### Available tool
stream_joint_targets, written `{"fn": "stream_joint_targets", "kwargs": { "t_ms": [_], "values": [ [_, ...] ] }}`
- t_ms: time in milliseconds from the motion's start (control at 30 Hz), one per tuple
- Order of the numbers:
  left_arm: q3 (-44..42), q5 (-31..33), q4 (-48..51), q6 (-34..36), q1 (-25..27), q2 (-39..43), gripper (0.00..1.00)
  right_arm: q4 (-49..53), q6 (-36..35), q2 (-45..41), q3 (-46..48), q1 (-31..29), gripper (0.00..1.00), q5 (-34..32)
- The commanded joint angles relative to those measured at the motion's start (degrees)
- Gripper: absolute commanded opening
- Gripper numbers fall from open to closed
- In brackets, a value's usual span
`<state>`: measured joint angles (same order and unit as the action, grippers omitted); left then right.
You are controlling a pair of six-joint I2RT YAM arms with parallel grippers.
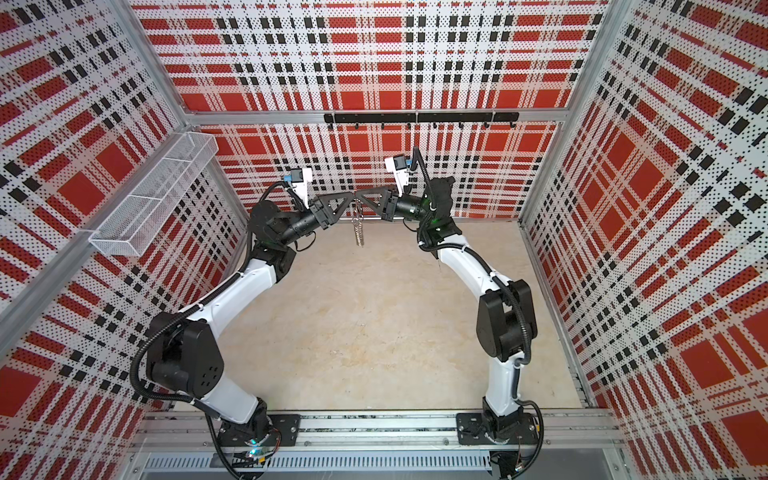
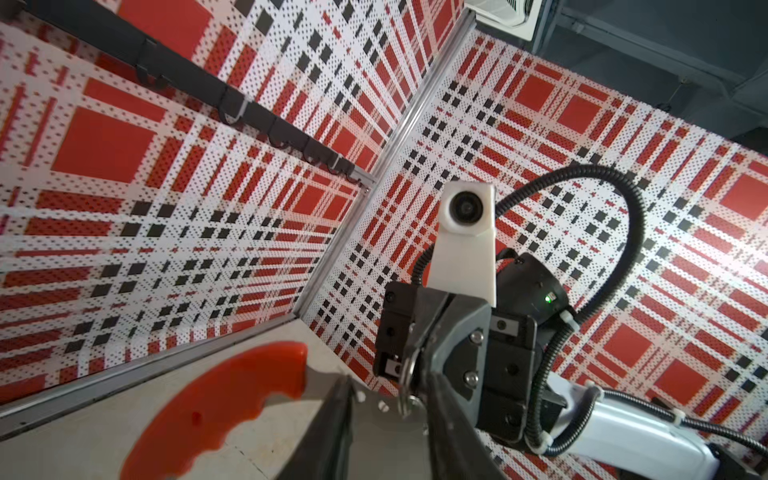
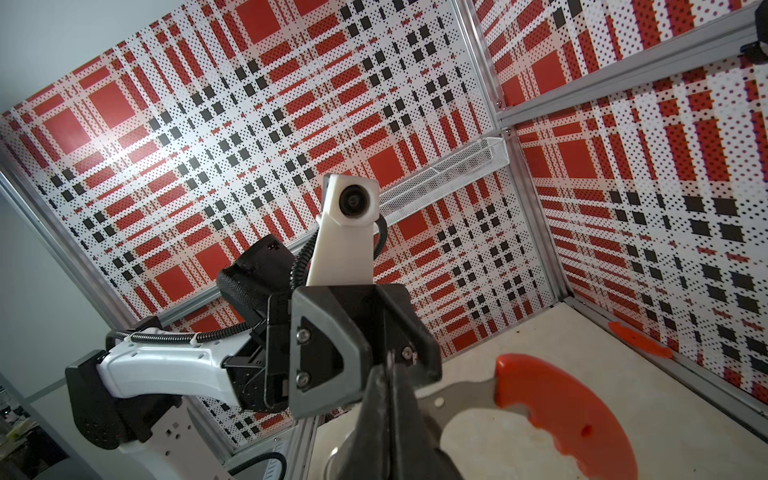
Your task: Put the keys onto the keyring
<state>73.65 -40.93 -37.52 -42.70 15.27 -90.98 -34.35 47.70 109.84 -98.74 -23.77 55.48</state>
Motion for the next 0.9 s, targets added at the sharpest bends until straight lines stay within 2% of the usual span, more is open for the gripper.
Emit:
{"fn": "stream_joint_targets", "kwargs": {
  "t_ms": [0,133,400,700,800,867],
  "values": [
    [-3.53,5.94,-1.04,2.34,-3.55,5.63,0.38,-6.68,3.22,0.53,-1.02,-0.31,0.0,-0.63],
    [-6.82,7.66,0.78,2.29,-6.27,7.79,0.36,-10.63,6.05,0.99,-1.2,-0.31,0.0,-0.56],
    [-5.78,4.56,1.15,2.78,-5.45,6.65,0.34,-16.9,11.51,2.82,-2.28,-0.49,0.0,0.26],
    [-0.43,-3.32,1.14,4.99,-1.85,2.91,0.31,-10.72,6.81,3.08,-3.41,-1.58,0.0,1.61],
    [0.71,-4.66,1.17,4.99,-1.56,1.82,0.31,-10.59,6.77,3.11,-3.71,-1.85,0.0,1.64],
    [1.14,-5.0,1.14,5.02,0.59,1.38,0.3,-10.39,6.59,3.14,-3.84,-1.92,0.0,1.82]
  ]
}}
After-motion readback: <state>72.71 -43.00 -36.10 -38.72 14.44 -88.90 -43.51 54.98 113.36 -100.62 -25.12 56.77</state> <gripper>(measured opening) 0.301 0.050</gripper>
